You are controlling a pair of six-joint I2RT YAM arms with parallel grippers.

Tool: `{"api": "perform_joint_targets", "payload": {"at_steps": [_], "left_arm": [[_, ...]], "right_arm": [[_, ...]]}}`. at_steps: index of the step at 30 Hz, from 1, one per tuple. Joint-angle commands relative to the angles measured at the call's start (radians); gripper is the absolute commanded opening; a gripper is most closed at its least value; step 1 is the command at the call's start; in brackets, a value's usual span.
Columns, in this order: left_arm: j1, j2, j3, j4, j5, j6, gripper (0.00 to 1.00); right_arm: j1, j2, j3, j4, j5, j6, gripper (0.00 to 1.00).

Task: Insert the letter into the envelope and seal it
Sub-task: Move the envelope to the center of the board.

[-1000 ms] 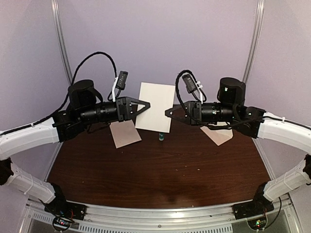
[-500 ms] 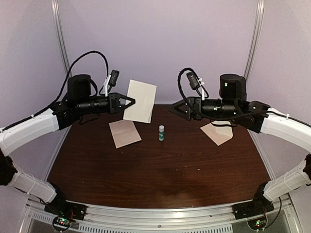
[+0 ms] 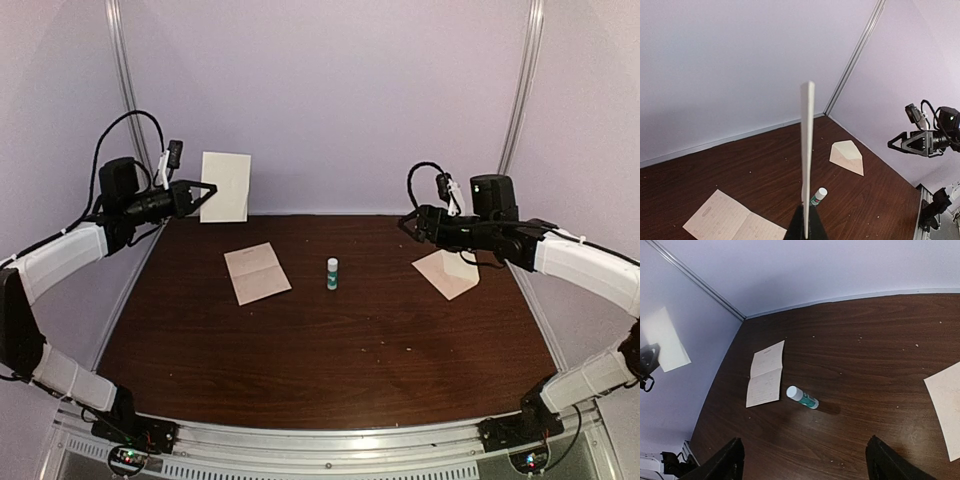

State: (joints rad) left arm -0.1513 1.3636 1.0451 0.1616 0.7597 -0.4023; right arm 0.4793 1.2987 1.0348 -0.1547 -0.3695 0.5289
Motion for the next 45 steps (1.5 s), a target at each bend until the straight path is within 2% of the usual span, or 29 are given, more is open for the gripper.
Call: {"api": "perform_joint_targets", "payload": {"at_steps": [1, 6, 14, 24, 35, 45], "left_arm": [[0.071, -0.017, -0.053, 0.114, 0.078, -0.020, 0.00], [0.071, -0.048, -0.009, -0.018, -0.012, 0.089, 0.00], [0.071, -0.039, -0.008, -0.030, -0.018, 0.097, 0.00], [0.072, -0.013, -0.007, -0.033, -0.010, 0.097, 0.00], [0.071, -0.012, -0.008, -0.027, 0.001, 0.091, 0.00], [0.070, -0.019, -0.010, -0.021, 0.004, 0.083, 0.00]], "right_arm": [[-0.089, 0.032, -0.073, 0.072, 0.031, 0.017, 0.85], [-0.193, 0.134, -0.109, 0.136, -0.009, -0.008, 0.86], [-0.318, 0.321, -0.087, 0.227, -0.059, -0.047, 0.86], [-0.389, 0.482, -0.071, 0.288, -0.101, -0.057, 0.87], [-0.393, 0.513, -0.161, 0.318, -0.139, -0.013, 0.86], [-0.370, 0.473, -0.266, 0.240, -0.144, 0.091, 0.85]]}}
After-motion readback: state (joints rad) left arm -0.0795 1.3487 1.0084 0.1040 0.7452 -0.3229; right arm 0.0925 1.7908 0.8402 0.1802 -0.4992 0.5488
